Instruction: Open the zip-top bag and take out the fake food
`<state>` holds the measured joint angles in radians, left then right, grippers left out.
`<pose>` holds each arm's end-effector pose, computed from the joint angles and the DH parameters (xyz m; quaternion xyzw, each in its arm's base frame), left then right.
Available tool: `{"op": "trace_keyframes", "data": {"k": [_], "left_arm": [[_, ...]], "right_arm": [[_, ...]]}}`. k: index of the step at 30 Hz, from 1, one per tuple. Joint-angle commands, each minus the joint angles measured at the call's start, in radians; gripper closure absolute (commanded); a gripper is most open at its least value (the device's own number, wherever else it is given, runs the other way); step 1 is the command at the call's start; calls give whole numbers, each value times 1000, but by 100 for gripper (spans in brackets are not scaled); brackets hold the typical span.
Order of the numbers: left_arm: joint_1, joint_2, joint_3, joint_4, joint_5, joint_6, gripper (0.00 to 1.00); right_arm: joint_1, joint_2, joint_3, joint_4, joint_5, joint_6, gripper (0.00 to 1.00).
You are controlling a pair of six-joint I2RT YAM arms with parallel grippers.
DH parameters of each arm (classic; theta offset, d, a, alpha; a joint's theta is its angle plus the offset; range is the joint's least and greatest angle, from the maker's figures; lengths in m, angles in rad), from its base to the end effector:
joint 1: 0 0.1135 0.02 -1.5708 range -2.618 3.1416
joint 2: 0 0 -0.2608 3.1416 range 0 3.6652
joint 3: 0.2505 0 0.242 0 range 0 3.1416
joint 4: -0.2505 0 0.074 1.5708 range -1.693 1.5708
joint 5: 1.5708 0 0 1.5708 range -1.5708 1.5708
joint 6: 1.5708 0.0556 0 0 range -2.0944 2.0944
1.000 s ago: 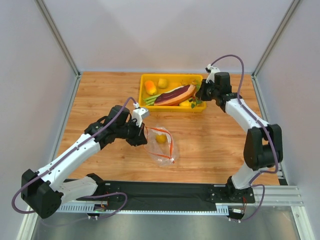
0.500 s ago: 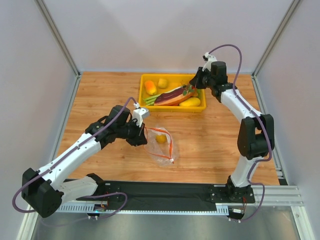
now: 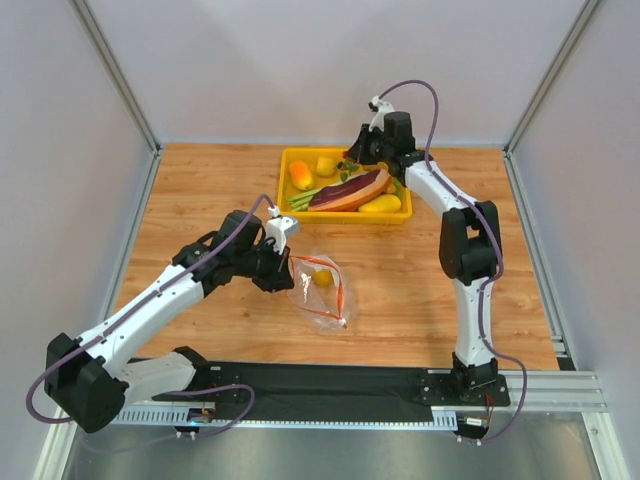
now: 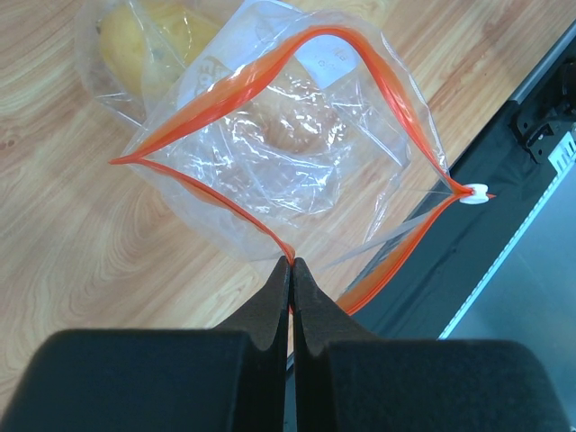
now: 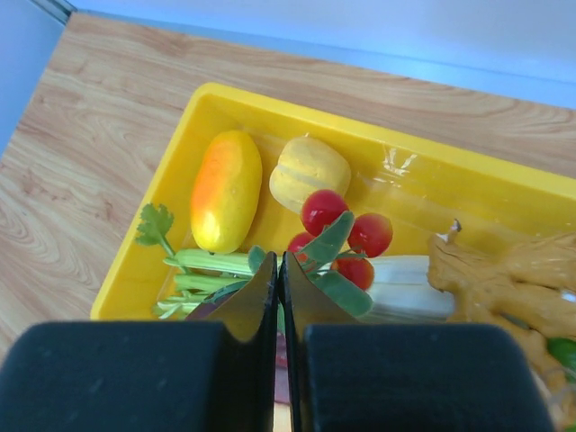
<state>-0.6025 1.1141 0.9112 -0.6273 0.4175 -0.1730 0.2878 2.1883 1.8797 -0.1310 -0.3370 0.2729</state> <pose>0.1775 -0.1495 0.2670 0.2676 0.8750 -0.3127 0.2547 0.5001 0.1672 0.2583 -0.0961 0.8316 0.2822 0.4685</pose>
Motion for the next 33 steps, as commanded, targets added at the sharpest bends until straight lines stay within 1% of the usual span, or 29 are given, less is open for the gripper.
{"op": "trace_keyframes", "data": {"k": [1, 4, 6, 8, 9, 10, 12, 13, 16, 19, 21, 22, 23, 25, 26, 27, 28, 29, 31, 32, 33], "left_arm": [[-5, 4, 32, -9, -5, 20, 100], [-5, 6, 31, -9, -5, 21, 100], [-5, 3, 31, -11, -8, 21, 100], [-5, 1, 31, -9, -9, 21, 100], [-5, 1, 32, -9, -11, 21, 100], [-5, 3, 32, -11, -11, 21, 100], [-5, 0, 32, -12, -11, 21, 100], [-5, 0, 32, -12, -11, 23, 100], [-5, -5, 32, -12, -13, 23, 100], [-5, -8, 32, -12, -14, 21, 100], [-5, -8, 32, -12, -14, 20, 100], [-5, -10, 32, -11, -14, 20, 100], [-5, -10, 32, -12, -14, 20, 100], [-5, -13, 31, -11, -14, 20, 100], [-5, -11, 31, -11, -14, 20, 100], [-5, -14, 31, -9, -13, 18, 100], [-5, -14, 31, -11, -14, 18, 100], [-5, -16, 29, -8, -16, 17, 100], [-5, -17, 29, -6, -14, 18, 100], [-5, -17, 29, -6, -13, 17, 100], [-5, -19, 28, -6, -13, 17, 100]], "right_arm": [[33, 48, 85, 22, 39, -5, 100], [42, 93, 123, 27, 61, 0, 100], [45, 105, 121, 31, 72, 2, 99], [50, 105, 108, 37, 76, 2, 85], [51, 103, 107, 37, 76, 2, 72], [51, 102, 104, 37, 75, 2, 50], [51, 85, 75, 41, 76, -3, 40], [51, 74, 59, 45, 79, -6, 33], [51, 19, -10, 70, 85, -18, 30], [51, -64, -97, 105, 85, -23, 28], [51, -143, -152, 122, 84, -23, 28], [51, -171, -207, 157, 82, -21, 28], [53, -229, -232, 169, 79, -20, 28], [62, -289, -308, 172, 79, -23, 29], [68, -350, -330, 156, 72, -29, 29], [76, -379, -353, 140, 72, -58, 29], [100, -412, -399, 134, 81, -81, 28], [118, -476, -428, 84, 98, -98, 28], [177, -544, -482, 65, 144, -142, 28], [197, -609, -543, 59, 170, -147, 28], [215, -643, -569, 57, 173, -147, 28]]}}
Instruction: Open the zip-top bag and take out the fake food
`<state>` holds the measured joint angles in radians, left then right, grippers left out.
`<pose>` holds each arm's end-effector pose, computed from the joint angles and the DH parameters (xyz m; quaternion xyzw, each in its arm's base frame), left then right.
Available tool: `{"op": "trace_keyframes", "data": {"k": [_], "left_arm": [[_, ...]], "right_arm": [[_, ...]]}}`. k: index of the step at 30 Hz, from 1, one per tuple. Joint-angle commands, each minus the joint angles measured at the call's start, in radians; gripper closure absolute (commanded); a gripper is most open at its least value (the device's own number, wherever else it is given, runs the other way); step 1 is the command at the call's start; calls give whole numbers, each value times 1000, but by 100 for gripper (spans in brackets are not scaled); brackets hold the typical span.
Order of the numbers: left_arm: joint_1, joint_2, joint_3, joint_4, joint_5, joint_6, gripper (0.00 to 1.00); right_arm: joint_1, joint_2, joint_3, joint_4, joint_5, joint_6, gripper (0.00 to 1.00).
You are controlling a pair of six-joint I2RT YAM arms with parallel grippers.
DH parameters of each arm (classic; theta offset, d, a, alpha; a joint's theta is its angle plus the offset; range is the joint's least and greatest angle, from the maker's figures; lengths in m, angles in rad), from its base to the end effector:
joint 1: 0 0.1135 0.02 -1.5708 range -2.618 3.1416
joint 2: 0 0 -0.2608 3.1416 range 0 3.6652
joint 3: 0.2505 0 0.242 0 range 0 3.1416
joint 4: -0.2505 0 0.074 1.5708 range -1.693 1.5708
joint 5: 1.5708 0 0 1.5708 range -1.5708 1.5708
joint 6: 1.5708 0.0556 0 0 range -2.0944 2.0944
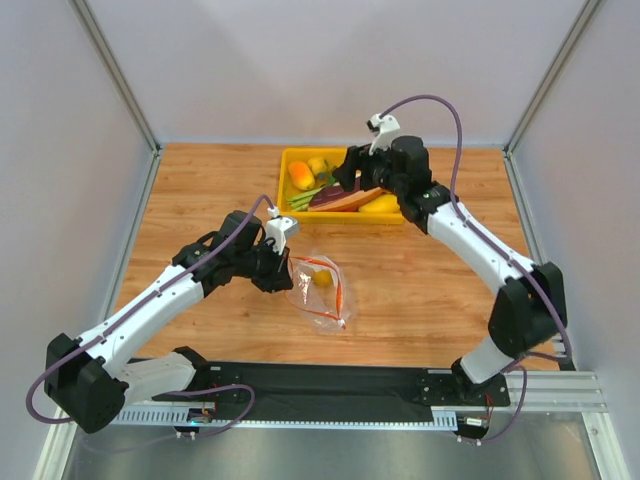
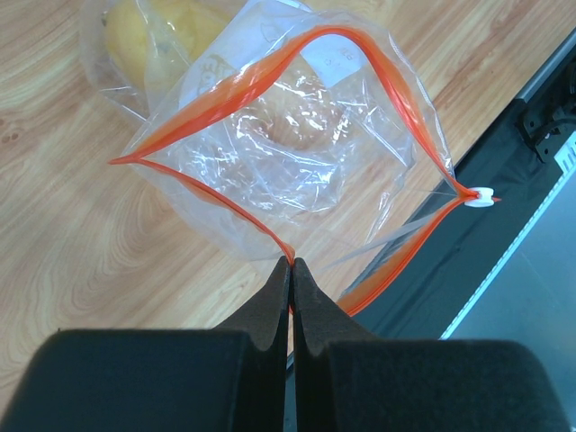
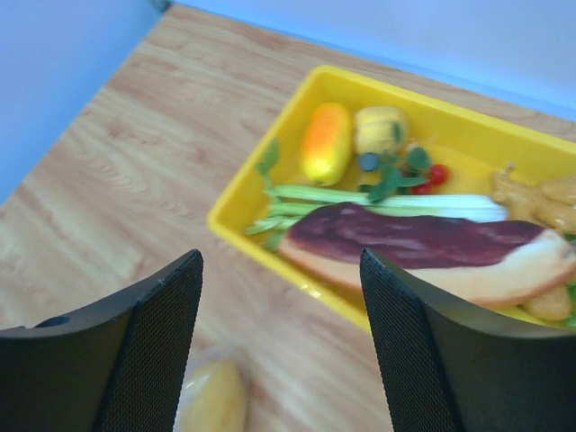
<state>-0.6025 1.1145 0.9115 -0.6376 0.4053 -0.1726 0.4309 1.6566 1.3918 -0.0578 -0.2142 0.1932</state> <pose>0.1773 -0.1485 0.2659 0.2654 0.8786 -0.3062 0.2527 0.3640 0.1803 0.3292 -0.1577 0.7937 0.2609 0.5263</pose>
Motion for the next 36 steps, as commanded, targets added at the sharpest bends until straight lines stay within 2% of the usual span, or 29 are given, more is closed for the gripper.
{"op": "trace_keyframes", "data": {"k": [1, 7, 13, 16, 23, 31, 36], "left_arm": [[-5, -19, 26, 6, 0, 15, 100], [-5, -24, 23, 9, 4, 12, 100], [-5, -38, 18, 10, 0, 10, 100], [-5, -47, 17, 12, -3, 8, 100], [-6, -38, 13, 16, 6, 5, 100], [-17, -31, 10, 18, 9, 5, 100], [-26, -30, 9, 21, 13, 7, 100]], "right_arm": [[101, -139, -111, -16, 46, -52, 27], [277, -349, -249, -63, 41, -49, 26], [426, -412, -313, -139, 42, -12, 26], [459, -422, -347, -160, 30, 21, 27], [473, -416, -490, -73, -160, 124, 33], [488, -359, -481, -71, -166, 147, 36], [488, -293, -456, -96, -97, 166, 35]]}}
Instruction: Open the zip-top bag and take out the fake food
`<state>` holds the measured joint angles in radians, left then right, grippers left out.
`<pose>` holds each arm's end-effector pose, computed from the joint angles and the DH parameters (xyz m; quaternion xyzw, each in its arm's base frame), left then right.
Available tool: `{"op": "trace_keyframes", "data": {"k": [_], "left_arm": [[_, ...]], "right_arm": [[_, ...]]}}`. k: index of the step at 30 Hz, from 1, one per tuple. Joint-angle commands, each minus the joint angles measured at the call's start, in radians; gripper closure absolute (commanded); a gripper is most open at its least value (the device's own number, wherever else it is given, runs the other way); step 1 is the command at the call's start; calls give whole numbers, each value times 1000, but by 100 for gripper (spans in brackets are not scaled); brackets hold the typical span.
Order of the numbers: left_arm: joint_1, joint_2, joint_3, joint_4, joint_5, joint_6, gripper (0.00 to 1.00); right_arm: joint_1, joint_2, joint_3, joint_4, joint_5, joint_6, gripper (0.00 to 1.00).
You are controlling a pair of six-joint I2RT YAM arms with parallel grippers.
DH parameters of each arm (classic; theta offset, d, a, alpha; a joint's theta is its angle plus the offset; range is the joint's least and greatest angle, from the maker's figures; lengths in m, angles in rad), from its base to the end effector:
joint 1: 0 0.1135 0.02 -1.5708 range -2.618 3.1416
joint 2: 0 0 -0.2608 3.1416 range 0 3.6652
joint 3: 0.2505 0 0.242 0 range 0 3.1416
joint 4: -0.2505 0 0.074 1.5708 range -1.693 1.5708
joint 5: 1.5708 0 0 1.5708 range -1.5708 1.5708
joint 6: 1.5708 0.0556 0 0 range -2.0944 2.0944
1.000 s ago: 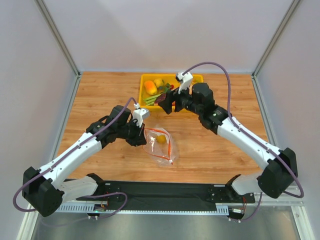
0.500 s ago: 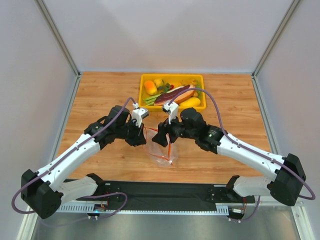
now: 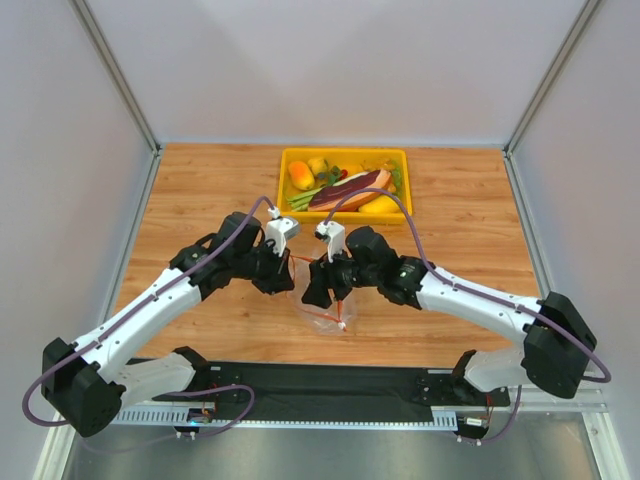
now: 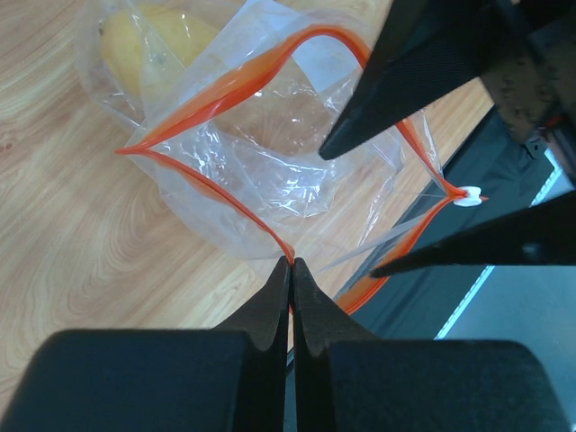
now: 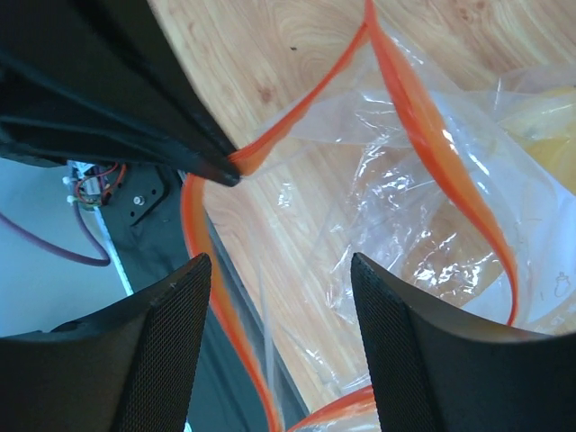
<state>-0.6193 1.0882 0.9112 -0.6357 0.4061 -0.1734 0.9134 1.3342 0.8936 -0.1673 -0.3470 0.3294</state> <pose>0.1715 -0.1493 0.2715 0.2740 0.8709 -0.3127 0.2620 0.1685 0.2492 0.2492 -0.3279 0.8131 0.3899 0.2818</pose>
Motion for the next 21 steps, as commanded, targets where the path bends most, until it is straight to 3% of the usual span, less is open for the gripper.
{"op": "trace_keyframes", "data": {"k": [1, 15, 21], "left_arm": [[-11, -4, 9, 19, 13, 8, 100], [-14, 2, 11, 16, 11, 12, 100], [-14, -1, 11, 21, 22, 12, 100]], "right_arm": [[5, 48, 47, 14, 45, 31, 34], [-27, 95, 35, 92, 154, 158, 34], [-27, 105, 64, -11, 275, 105, 34]]}}
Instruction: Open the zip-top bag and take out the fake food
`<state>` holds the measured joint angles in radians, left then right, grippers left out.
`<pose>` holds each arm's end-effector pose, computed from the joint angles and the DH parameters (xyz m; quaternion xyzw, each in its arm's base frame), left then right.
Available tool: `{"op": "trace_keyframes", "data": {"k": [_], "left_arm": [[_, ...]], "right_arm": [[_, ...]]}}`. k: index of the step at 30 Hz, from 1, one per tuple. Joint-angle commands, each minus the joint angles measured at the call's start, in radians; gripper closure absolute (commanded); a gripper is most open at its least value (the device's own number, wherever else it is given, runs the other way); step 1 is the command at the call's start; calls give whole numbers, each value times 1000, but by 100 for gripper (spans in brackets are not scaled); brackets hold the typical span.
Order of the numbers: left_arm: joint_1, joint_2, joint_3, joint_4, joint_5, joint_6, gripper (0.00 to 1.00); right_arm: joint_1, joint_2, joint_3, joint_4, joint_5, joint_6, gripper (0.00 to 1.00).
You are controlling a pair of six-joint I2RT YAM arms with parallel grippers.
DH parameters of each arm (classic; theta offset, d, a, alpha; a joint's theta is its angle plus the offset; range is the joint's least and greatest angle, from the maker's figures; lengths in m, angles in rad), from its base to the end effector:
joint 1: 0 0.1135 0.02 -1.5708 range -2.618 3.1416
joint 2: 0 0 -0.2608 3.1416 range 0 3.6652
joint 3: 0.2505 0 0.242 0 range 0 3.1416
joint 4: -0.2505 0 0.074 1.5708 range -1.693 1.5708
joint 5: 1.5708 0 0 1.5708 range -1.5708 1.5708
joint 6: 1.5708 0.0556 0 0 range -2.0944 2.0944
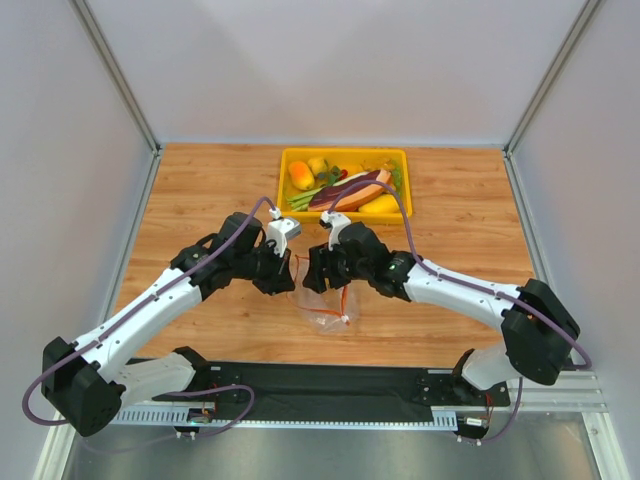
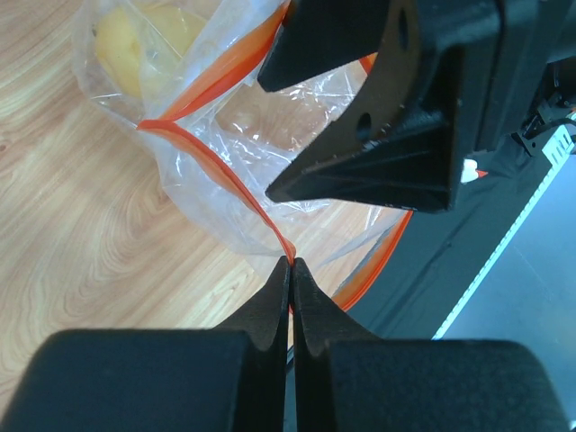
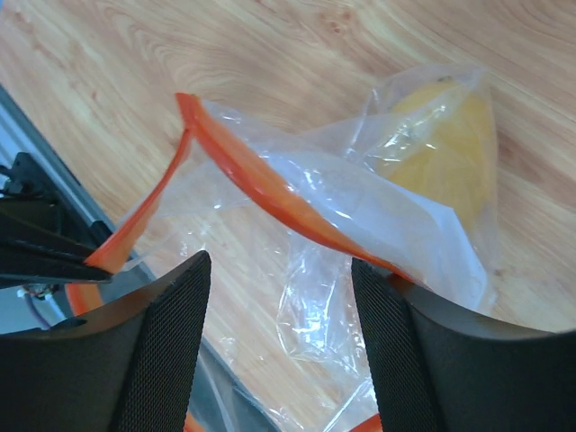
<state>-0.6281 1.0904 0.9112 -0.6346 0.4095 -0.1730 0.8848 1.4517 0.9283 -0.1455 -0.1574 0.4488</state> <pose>0.1704 -0.1511 0.2712 0.2784 0.8694 -0.3151 0.2595 0.1980 0.2556 0.2273 -0.2275 0.8686 0.3243 0.2976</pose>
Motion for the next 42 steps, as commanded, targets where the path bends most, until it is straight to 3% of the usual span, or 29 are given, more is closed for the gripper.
{"op": "trace_keyframes", "data": {"k": [1, 11, 18, 22, 30, 35, 40, 42], "left_arm": [[-5, -4, 11, 19, 20, 10, 100], [-7, -3, 9, 24, 35, 12, 100], [-12, -12, 8, 32, 51, 15, 100], [-13, -11, 6, 38, 89, 17, 100], [-13, -11, 0, 72, 242, 17, 100], [-13, -12, -9, 107, 310, 12, 100], [-13, 5, -3, 93, 261, 18, 100], [-13, 6, 0, 82, 195, 18, 91]], "right_arm": [[8, -4, 35, -52, 100, -24, 35], [66, 78, 112, -129, 156, -96, 39], [71, 127, 133, -137, 295, -114, 39], [71, 121, 109, -79, 424, -131, 36], [37, 156, 84, 65, 479, -165, 34], [19, 194, 58, 177, 360, -212, 34], [3, 205, 15, 285, 202, -199, 35], [-1, 207, 1, 284, 197, -190, 37]]}}
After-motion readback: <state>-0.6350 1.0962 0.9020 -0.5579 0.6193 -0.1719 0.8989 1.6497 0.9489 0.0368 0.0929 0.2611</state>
